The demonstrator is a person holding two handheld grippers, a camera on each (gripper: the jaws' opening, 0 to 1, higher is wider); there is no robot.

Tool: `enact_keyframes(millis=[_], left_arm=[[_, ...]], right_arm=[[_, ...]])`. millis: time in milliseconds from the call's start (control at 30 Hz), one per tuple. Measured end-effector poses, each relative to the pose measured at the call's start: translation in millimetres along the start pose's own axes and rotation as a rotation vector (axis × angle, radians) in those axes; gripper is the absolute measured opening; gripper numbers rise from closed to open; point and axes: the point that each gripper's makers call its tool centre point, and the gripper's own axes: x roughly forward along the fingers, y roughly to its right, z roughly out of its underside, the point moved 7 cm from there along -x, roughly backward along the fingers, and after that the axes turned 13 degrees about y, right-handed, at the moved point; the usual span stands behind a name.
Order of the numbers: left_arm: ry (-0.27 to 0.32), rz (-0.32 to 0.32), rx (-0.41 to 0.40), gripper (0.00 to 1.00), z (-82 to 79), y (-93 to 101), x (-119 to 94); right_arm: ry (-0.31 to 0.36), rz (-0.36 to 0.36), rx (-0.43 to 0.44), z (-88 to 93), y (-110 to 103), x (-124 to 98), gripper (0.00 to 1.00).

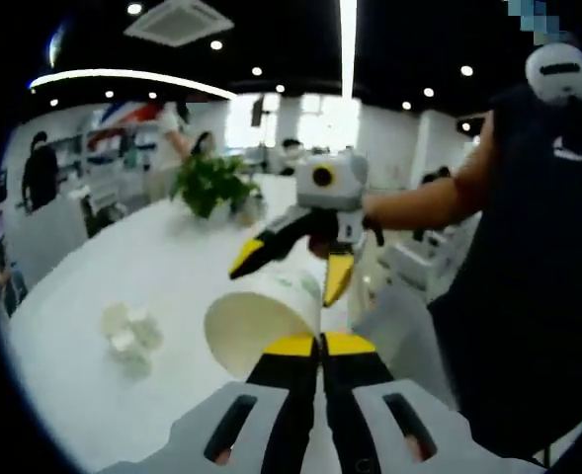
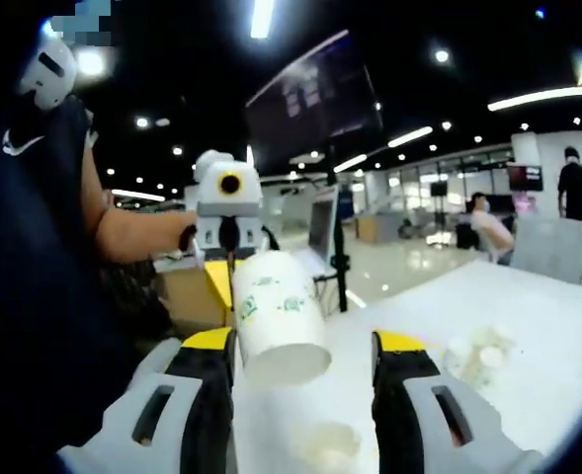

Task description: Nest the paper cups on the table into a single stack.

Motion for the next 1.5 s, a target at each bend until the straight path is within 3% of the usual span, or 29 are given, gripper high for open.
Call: enact_keyframes(millis=[167, 367, 400, 500, 600, 867, 1133, 1500], left_arm=[[-0.212, -0.017, -0.005, 0.0, -14.1, -8.2, 2], [-0.341, -0.006, -0.05, 0.0, -24.5, -16.2, 9], [-0.384, 0.002, -0.039, 0.0, -26.5, -16.5, 11], [-0.44, 0.022, -0.041, 0.0, -34.9, -14.5, 20], [-0.545, 0.042, 0.048, 0.0, -38.5, -16.0, 28], [-0.753, 0.04, 0.09, 0.0, -43.6, -20.0, 48], [-0.858, 0.051, 0.158, 0.0, -35.9, -17.1, 67], [-0.901, 0.044, 0.121, 0.0, -15.9, -12.4, 89]], right_arm=[[-0.036, 0.075, -0.019, 14.3, 9, -18, 0.7], [-0.06, 0.17, -0.03, 28.5, 19, -38, 0.96], [-0.064, 0.181, -0.033, 30.7, 20, -41, 0.98], [-0.087, 0.199, -0.033, 36.7, 21, -49, 1.0], [-0.111, 0.223, -0.031, 42.3, 23, -55, 1.0], [-0.117, 0.285, -0.016, 52.2, 26, -68, 1.0], [-0.125, 0.315, -0.017, 54.5, 27, -78, 1.0], [-0.119, 0.322, -0.007, 56.7, 25, -80, 1.0]])
